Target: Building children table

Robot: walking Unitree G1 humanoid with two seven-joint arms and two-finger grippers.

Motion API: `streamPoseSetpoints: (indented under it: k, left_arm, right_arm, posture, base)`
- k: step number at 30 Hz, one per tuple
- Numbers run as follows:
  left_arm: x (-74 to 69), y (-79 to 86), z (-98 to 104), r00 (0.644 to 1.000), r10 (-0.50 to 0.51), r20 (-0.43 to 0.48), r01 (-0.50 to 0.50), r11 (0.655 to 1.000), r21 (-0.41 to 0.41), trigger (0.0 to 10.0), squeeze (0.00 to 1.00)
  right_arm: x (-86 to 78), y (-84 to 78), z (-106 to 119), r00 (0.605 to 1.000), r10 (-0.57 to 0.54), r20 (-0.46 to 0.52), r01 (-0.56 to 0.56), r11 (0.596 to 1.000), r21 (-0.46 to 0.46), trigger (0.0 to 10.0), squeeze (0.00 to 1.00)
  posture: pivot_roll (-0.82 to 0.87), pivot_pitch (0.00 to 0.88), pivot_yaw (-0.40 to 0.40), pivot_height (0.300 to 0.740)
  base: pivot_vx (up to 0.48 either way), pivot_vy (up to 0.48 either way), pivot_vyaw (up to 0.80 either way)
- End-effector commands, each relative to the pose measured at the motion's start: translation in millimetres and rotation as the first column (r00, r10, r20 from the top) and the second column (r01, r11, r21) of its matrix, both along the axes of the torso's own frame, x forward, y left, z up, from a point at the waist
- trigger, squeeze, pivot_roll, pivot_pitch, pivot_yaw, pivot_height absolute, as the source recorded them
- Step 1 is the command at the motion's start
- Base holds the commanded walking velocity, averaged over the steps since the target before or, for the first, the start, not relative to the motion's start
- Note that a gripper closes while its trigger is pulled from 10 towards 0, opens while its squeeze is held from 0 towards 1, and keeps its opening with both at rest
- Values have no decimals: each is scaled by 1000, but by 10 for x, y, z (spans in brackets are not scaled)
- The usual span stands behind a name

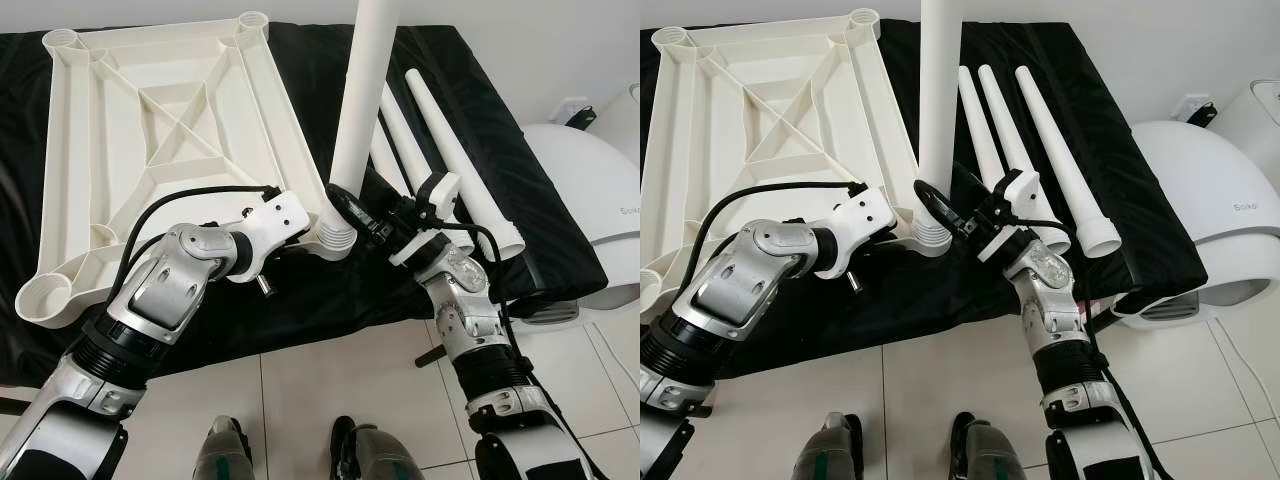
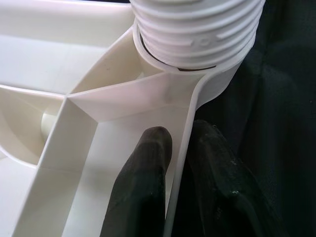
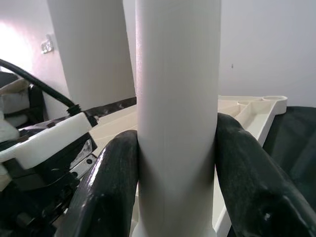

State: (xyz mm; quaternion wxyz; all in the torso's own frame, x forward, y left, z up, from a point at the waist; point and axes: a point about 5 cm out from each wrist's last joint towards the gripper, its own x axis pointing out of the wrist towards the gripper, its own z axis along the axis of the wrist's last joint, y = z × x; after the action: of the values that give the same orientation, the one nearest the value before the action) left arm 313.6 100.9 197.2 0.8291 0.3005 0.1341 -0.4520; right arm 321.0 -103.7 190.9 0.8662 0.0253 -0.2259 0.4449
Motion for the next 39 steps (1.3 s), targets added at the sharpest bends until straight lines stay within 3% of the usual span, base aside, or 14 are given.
streamPoseSetpoints:
  k: [1,9,15,28,36,39]
  left_arm:
    - [-2,13,-19,1000,11,-7,-10,1000,5,10000,0]
    - [4,16,-14,1000,10,-6,-10,1000,7,10000,0]
    - [8,-2,-18,1000,6,-6,-6,1000,5,10000,0]
    - [9,-12,-19,1000,2,-5,-2,1000,6,10000,0]
    - [10,-20,-18,1000,2,-2,-2,1000,7,10000,0]
    - [12,-21,-15,1000,4,0,-4,1000,5,10000,0]
  right_arm:
    - [-75,-29,-429,986,9,-167,-28,994,-110,10000,0]
    - [-128,-123,-409,987,23,-162,-44,990,-131,10000,0]
    - [-43,-189,-359,976,-27,-217,22,999,-26,10000,0]
    - [50,-189,-199,978,-48,-204,56,998,32,10000,0]
    - [47,-111,-195,987,-30,-155,21,998,-57,10000,0]
    - [39,-33,-220,992,-15,-126,-3,990,-140,10000,0]
  posture:
    - [101,211,-55,740]
    - [97,210,-52,740]
    - [92,208,-50,740]
    - [95,200,-50,740]
    - [95,194,-52,740]
    - [96,196,-54,740]
  base:
    - [0,0,0]
    - [0,0,0]
    - [0,0,0]
    - [0,0,0]
    - [0,0,0]
    - [0,0,0]
